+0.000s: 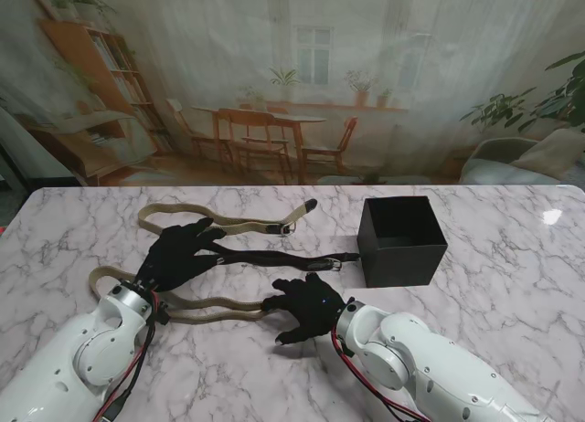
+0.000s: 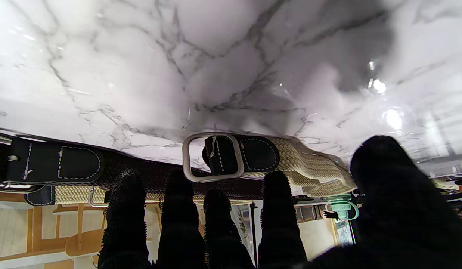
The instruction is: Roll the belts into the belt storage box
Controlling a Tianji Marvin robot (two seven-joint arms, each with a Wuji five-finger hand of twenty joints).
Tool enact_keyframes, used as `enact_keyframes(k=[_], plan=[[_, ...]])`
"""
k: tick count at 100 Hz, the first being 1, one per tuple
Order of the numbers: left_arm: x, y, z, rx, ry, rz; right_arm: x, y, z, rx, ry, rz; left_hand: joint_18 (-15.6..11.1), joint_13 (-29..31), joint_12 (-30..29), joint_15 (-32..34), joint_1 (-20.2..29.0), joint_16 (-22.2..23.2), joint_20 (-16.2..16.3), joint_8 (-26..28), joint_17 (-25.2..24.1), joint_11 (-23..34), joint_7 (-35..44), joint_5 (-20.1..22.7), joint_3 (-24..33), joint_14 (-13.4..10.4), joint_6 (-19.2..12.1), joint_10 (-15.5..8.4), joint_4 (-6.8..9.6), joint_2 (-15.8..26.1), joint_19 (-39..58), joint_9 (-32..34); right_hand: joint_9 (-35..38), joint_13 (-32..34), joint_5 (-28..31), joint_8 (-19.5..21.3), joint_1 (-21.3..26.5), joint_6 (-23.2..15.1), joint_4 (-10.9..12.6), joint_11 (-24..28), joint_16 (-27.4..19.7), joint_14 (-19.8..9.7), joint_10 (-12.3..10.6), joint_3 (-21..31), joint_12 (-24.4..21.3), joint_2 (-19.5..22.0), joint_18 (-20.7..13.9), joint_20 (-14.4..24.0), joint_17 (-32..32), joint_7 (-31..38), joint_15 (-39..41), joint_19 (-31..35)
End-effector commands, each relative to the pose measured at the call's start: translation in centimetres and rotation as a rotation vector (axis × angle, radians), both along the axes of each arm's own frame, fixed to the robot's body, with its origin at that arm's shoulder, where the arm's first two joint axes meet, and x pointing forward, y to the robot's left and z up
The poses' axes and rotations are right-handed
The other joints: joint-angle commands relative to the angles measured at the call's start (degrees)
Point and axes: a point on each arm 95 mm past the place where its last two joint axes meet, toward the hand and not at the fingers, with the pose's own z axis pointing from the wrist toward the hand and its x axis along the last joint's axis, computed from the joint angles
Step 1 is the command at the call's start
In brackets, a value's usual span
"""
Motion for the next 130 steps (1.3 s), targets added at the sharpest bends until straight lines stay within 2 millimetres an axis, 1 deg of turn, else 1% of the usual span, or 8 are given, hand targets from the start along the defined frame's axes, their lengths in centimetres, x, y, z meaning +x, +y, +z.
enact_keyframes(k=[1, 20, 32, 37, 46, 87, 107, 130], plan=[[-0.1, -0.2, -0.1, 0.002, 0.007, -0.007, 0.2, 0.1, 0.0, -0.012, -0.003, -0.003, 1.2, 0.2, 0.6, 0.2, -0.4, 0.5, 0.8, -0.4, -0.8, 0.5, -0.9, -0.3, -1.7, -0.9, 0.5, -0.5, -1.11, 2.8, -0.3, -0.8, -2.4, -2.2, 2.1, -0.3, -2.5, 0.5, -1.1, -1.2, -1.3, -0.6, 0.5, 0.4, -0.5, 1.0, -0.9, 0.2, -1.0, 0.5, -2.2, 0.0], [-0.1, -0.2, -0.1, 0.001, 0.007, -0.005, 0.4, 0.3, -0.3, -0.050, -0.022, 0.002, 1.2, 0.2, 0.6, 0.2, -0.4, 0.6, 0.8, -0.4, -0.8, 0.5, -0.9, -0.3, -1.7, -1.0, 0.5, -0.5, -1.10, 2.8, -0.3, -0.9, -2.2, -1.7, 9.5, -0.1, -2.9, 6.5, -1.0, -0.9, -1.3, -0.6, 0.7, 0.4, -0.9, 0.7, -0.6, 0.2, -0.7, 2.0, -1.9, 0.2], [-0.2, -0.2, -0.1, 0.000, 0.007, -0.005, 0.3, 0.1, -0.5, -0.047, -0.025, -0.012, 1.2, 0.2, 0.6, 0.2, -0.4, 0.6, 0.8, -0.4, -0.8, 0.5, -0.9, -0.3, -1.7, -0.9, 0.5, -0.5, -1.11, 2.8, -0.3, -1.0, -0.9, -1.5, 13.8, 3.6, -2.7, 2.9, -1.1, 1.0, -1.4, -0.7, 1.1, 0.7, -0.4, 0.5, -0.5, 0.0, -0.6, 6.2, -1.6, 0.9], [-0.1, -0.2, -0.1, 0.000, 0.008, -0.004, 0.3, 0.0, -0.5, -0.047, -0.030, -0.018, 1.2, 0.1, 0.6, 0.2, -0.5, 0.6, 0.8, -0.3, -0.8, 0.5, -0.9, -0.2, -1.7, -0.9, 0.6, -0.5, -1.12, 2.8, -0.3, -1.0, -0.8, -1.2, 13.6, 6.5, -2.6, 1.4, -1.1, 1.3, -1.4, -0.6, 1.1, 0.7, -0.4, 0.3, -0.4, -0.2, -0.5, 8.6, -1.4, 1.2], [-0.1, -0.3, -0.1, 0.001, 0.012, -0.005, 0.3, -0.2, -0.6, -0.051, -0.025, -0.027, 1.2, 0.1, 0.6, 0.2, -0.5, 0.6, 0.8, -0.3, -0.9, 0.5, -0.9, -0.3, -1.7, -0.9, 0.6, -0.4, -1.12, 2.8, -0.3, -1.0, -0.5, -0.8, 12.8, 7.2, -2.2, 0.7, -1.0, 1.3, -1.3, -0.4, 0.9, 0.8, -0.4, -0.1, -0.3, -0.3, -0.4, 8.8, -1.2, 1.3], [-0.1, -0.3, -0.1, 0.003, 0.013, -0.010, 0.6, -0.3, -1.2, -0.068, -0.027, -0.071, 1.2, 0.2, 0.6, 0.2, -0.5, 0.6, 0.8, -0.3, -0.9, 0.5, -0.9, -0.3, -1.7, -0.9, 0.5, -0.5, -1.13, 2.7, -0.4, -1.1, 0.8, 0.5, 5.8, 4.8, -4.0, 4.1, -1.5, 1.9, -1.2, -0.3, 1.4, 4.0, -0.1, -6.5, 0.1, -0.8, 0.2, 2.9, -0.5, 1.7], [-0.1, -0.3, -0.1, 0.002, 0.012, -0.011, 0.7, -0.6, -1.0, -0.080, -0.049, -0.081, 1.2, 0.2, 0.6, 0.2, -0.4, 0.6, 0.8, -0.3, -0.9, 0.5, -0.9, -0.3, -1.7, -1.0, 0.5, -0.4, -1.12, 2.7, -0.3, -1.1, 1.8, 0.9, 7.7, 4.0, -4.6, 5.5, -1.9, 2.4, -1.0, 0.1, 1.7, 6.0, 0.1, -8.4, 0.3, -0.8, 0.6, 2.2, -0.1, 2.3], [0.0, -0.4, -0.2, 0.003, 0.015, -0.013, 1.4, -0.6, -1.3, -0.116, -0.070, -0.115, 1.2, 0.1, 0.6, 0.2, -0.4, 0.6, 0.8, -0.3, -0.9, 0.4, -0.9, -0.3, -1.7, -1.0, 0.5, -0.5, -1.14, 2.6, -0.4, -1.2, 2.3, 1.2, 9.5, 4.9, -0.9, 0.5, -2.0, 2.2, -1.0, 0.3, 1.9, 6.5, 0.0, -9.5, 0.5, -0.7, 0.8, 4.3, 0.1, 2.7]])
